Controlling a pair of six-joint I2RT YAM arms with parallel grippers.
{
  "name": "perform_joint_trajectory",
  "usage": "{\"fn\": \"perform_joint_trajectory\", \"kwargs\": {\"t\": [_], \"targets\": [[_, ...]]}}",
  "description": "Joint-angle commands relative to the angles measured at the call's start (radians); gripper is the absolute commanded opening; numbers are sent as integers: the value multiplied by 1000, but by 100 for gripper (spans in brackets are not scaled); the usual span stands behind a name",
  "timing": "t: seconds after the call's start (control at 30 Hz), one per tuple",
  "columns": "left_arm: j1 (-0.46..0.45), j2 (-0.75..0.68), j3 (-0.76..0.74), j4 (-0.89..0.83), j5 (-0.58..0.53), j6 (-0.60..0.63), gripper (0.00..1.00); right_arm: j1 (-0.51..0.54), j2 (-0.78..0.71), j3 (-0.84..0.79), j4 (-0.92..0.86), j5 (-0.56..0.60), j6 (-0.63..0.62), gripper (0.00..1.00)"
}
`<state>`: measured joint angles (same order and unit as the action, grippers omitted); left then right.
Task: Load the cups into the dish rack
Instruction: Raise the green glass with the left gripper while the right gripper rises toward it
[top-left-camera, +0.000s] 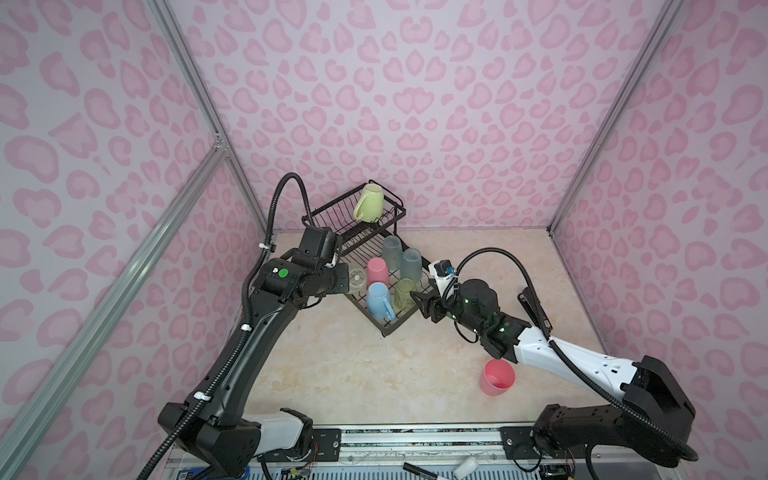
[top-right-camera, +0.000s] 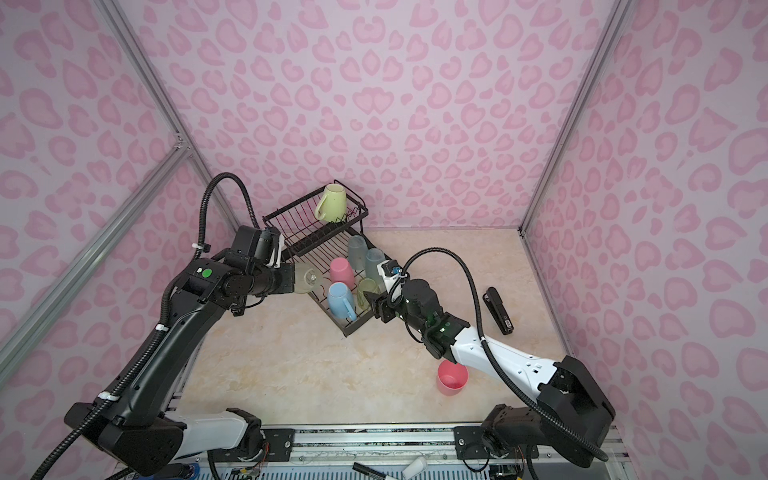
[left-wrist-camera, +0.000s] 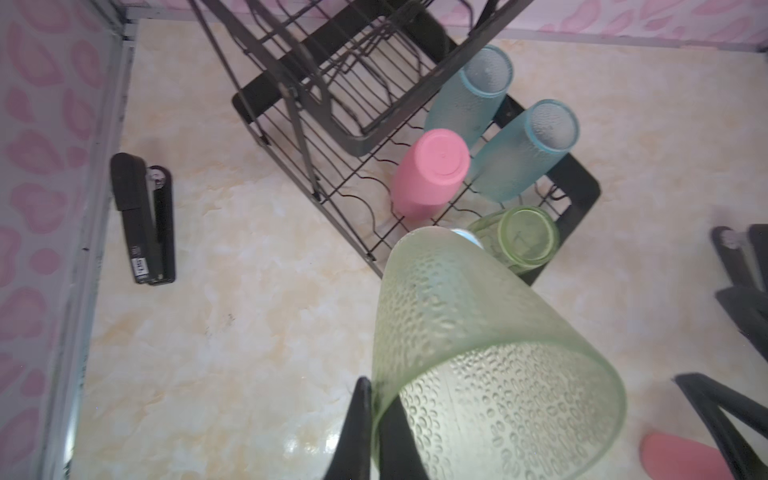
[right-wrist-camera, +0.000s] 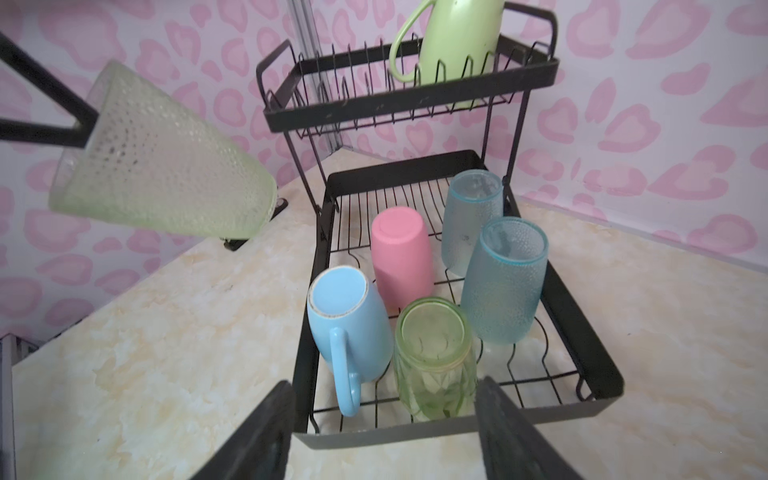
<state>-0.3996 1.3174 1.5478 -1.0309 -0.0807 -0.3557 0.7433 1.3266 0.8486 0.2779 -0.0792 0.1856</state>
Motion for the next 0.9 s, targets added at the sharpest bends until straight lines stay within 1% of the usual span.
{"fn": "perform_joint_trajectory", "kwargs": {"t": [0.0, 0.17, 0.27, 0.33, 0.43, 0.5, 0.63, 0.77, 0.87], "targets": [[11, 13, 27, 130, 223, -15, 3, -32, 4, 51, -53, -26, 94, 68], [18, 65, 81, 254, 365, -41, 3, -115, -13, 147, -131, -63, 232, 69], [19, 98, 116, 336, 403, -48, 3, -175, -10, 206, -178, -65, 321, 69], [22, 124, 138, 394, 437, -55, 3, -226, 5, 252, -206, -93, 385, 69], [22, 143, 123, 555, 545, -66, 3, -313, 25, 291, -189, -153, 516, 70], [21, 151, 108, 656, 581, -81, 3, -353, 40, 307, -160, -196, 602, 71], [16, 186, 100, 791, 626, -87, 3, -415, 85, 339, -86, -291, 779, 73], [-10, 216, 77, 893, 618, -66, 3, -447, 115, 350, 2, -347, 958, 74], [-28, 238, 60, 947, 610, -46, 3, -459, 134, 369, 42, -364, 1044, 76]]}}
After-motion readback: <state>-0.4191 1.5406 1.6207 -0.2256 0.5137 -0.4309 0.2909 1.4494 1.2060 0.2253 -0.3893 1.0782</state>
